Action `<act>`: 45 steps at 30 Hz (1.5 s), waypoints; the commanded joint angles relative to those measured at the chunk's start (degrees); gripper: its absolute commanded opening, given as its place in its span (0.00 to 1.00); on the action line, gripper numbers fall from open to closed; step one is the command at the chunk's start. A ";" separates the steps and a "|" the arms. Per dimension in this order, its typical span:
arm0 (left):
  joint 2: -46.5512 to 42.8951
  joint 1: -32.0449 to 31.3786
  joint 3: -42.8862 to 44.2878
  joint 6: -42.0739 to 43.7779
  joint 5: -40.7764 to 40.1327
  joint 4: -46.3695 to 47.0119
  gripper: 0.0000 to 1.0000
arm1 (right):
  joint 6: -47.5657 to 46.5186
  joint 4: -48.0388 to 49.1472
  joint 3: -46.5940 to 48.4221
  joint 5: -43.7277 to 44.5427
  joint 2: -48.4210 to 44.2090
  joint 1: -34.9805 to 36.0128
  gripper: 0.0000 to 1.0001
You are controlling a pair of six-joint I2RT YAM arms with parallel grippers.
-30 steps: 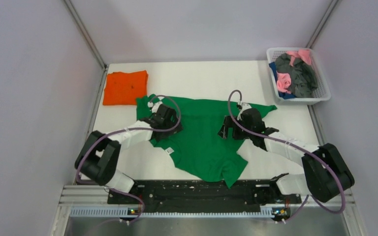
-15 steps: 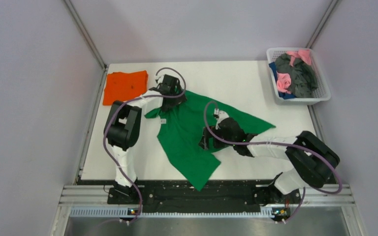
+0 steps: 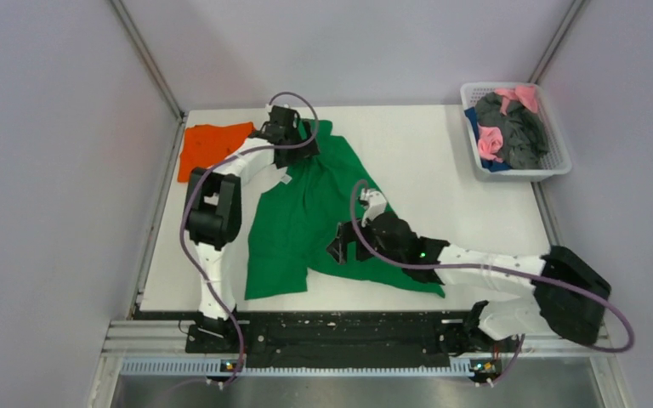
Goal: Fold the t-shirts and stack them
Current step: Flatten out the tshirt
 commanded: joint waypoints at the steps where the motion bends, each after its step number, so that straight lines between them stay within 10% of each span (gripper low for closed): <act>1: -17.45 0.47 -7.49 2.33 -0.98 -4.72 0.99 | 2.07 -10.18 -2.55 16.80 -11.58 -2.77 0.99; 9: -43.47 -3.53 -36.05 -3.60 -3.16 -5.72 0.99 | 6.69 -19.42 -8.81 12.14 -22.06 -8.65 0.99; 18: -46.94 -8.29 -56.18 -10.09 6.69 5.20 0.99 | 9.05 -20.57 -9.04 12.53 -11.53 -10.30 0.99; 35: -25.94 -4.92 -35.72 -7.26 -7.77 -2.19 0.98 | -1.83 -15.25 8.98 8.19 17.25 -29.46 0.97; 45: -52.97 -5.04 -48.91 -10.27 -10.12 -12.29 0.99 | -2.37 -27.06 3.59 16.69 -10.40 -29.66 0.99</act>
